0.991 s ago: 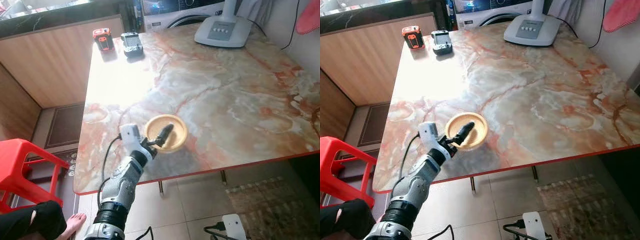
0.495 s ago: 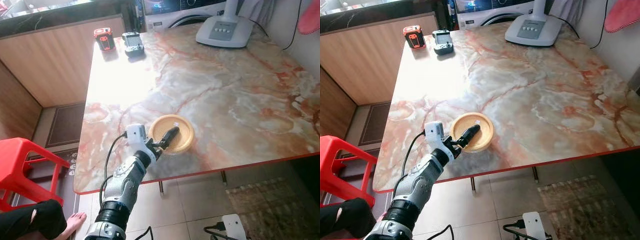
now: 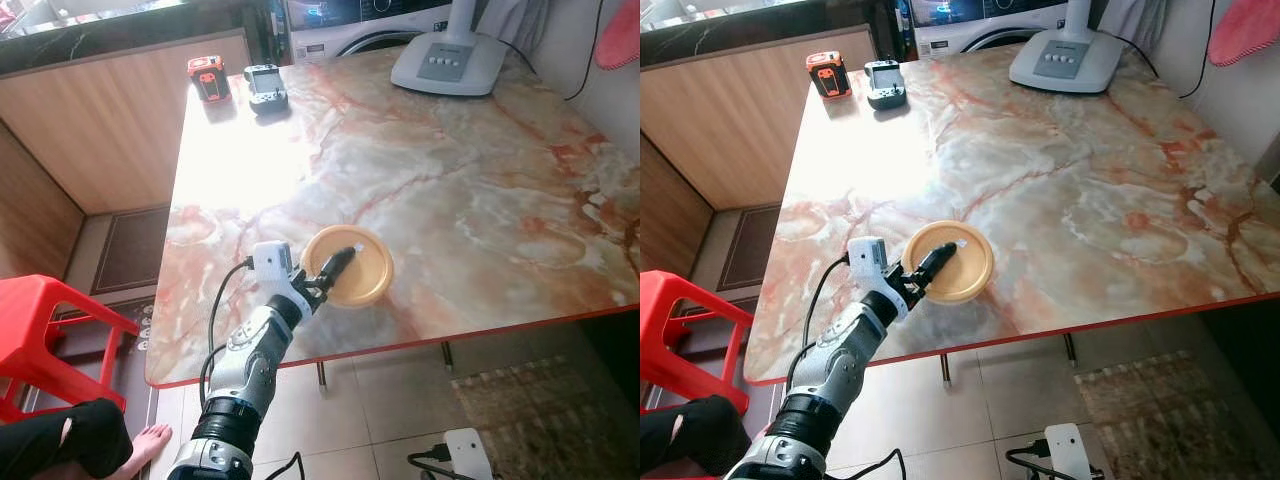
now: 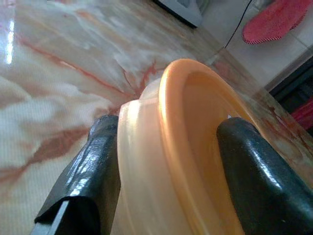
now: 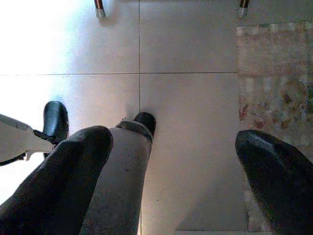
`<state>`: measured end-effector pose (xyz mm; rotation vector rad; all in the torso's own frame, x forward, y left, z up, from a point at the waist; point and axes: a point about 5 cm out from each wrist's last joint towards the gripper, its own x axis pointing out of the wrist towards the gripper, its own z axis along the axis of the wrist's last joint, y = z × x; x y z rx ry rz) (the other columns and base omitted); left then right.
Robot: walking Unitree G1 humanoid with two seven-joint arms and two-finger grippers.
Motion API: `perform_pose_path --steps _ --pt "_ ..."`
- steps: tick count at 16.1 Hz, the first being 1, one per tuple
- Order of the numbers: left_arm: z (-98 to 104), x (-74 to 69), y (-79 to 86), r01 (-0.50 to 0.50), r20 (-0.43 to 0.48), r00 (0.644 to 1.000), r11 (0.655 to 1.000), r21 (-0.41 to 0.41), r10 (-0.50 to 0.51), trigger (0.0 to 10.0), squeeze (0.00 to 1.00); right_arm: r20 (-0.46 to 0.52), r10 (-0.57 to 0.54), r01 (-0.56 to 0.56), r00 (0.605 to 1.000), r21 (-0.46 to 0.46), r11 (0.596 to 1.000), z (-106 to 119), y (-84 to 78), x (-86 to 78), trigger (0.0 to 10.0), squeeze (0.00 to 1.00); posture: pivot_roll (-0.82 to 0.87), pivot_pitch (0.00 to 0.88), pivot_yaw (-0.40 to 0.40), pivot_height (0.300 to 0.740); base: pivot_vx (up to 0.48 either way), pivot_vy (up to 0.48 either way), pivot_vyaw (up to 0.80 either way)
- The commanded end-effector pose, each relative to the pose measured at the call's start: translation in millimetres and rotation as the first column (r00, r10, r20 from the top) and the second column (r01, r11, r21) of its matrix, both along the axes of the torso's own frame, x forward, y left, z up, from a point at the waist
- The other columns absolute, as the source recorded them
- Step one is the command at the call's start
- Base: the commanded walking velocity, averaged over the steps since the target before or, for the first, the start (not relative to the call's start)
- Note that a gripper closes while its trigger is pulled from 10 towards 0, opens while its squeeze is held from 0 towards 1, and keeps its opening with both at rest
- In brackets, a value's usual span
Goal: Restocking fridge
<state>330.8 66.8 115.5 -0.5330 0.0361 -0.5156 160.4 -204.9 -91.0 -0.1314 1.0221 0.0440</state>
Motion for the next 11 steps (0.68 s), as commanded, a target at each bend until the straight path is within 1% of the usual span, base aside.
perform_pose_path --steps 1,6,9,11 --pt "-3 -0.2 3.4 0.000 -0.002 1.000 1.000 0.016 0.000 0.0 0.00 -0.025 0.002 -0.002 1.000 0.009 1.000 -3 3.7 -6.1 10.0 0.00 -0.08 0.115 0.106 0.740 0.000 0.000 0.00" --pt "6 2.5 7.2 -0.033 0.025 0.999 0.999 -0.037 0.034 0.0 0.00 -0.024 0.000 0.000 1.000 0.007 1.000 -3 3.3 -6.2 10.0 0.00 -0.08 0.115 0.103 0.740 0.000 0.000 0.00" --pt "8 2.4 6.9 -0.028 0.030 0.999 0.999 -0.046 0.029 0.0 0.00 -0.024 0.001 -0.001 1.000 0.007 1.000 -3 3.1 -6.2 10.0 0.00 -0.08 0.115 0.105 0.740 0.000 0.000 0.00" --pt "7 1.4 7.8 -0.024 0.028 0.999 0.999 -0.038 0.025 0.0 0.00 -0.025 0.000 0.000 1.000 0.008 1.000 -3 3.1 -6.3 10.0 0.00 -0.08 0.116 0.104 0.740 0.000 0.000 0.00"
